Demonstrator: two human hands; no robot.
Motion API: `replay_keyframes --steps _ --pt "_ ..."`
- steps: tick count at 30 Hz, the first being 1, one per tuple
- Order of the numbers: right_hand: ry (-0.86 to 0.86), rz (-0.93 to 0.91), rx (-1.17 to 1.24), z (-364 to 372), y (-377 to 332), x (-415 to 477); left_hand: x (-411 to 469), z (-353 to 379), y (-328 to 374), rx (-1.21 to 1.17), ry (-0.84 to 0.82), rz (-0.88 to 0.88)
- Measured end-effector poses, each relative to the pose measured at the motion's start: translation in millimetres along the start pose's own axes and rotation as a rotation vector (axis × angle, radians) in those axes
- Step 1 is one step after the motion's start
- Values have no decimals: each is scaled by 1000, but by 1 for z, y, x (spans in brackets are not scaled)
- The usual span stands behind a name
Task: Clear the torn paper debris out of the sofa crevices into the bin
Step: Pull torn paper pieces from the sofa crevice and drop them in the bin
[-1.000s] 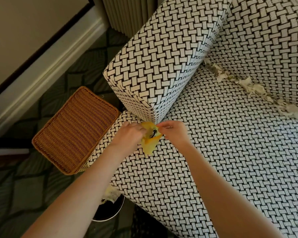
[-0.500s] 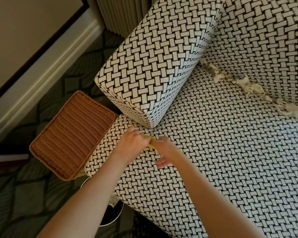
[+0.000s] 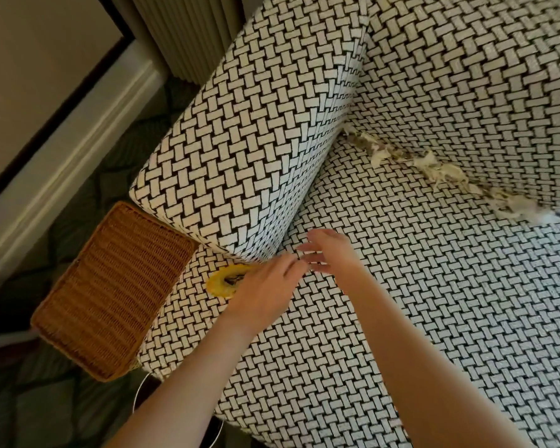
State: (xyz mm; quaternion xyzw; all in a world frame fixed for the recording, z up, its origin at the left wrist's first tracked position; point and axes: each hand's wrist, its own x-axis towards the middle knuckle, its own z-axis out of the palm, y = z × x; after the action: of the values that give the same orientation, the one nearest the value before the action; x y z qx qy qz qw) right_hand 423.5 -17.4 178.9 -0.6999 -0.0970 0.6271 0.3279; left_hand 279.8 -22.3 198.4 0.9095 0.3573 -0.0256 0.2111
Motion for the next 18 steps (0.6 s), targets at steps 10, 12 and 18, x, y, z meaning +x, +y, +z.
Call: replay_keyframes --steps 10,12,18 --pt "216 -85 125 -74 -48 37 133 -15 43 -394 142 -316" --pt "238 -135 123 -84 -57 47 156 -13 42 -436 130 -372" --pt "315 -286 -50 -107 -76 89 218 -13 29 -542 112 -463"
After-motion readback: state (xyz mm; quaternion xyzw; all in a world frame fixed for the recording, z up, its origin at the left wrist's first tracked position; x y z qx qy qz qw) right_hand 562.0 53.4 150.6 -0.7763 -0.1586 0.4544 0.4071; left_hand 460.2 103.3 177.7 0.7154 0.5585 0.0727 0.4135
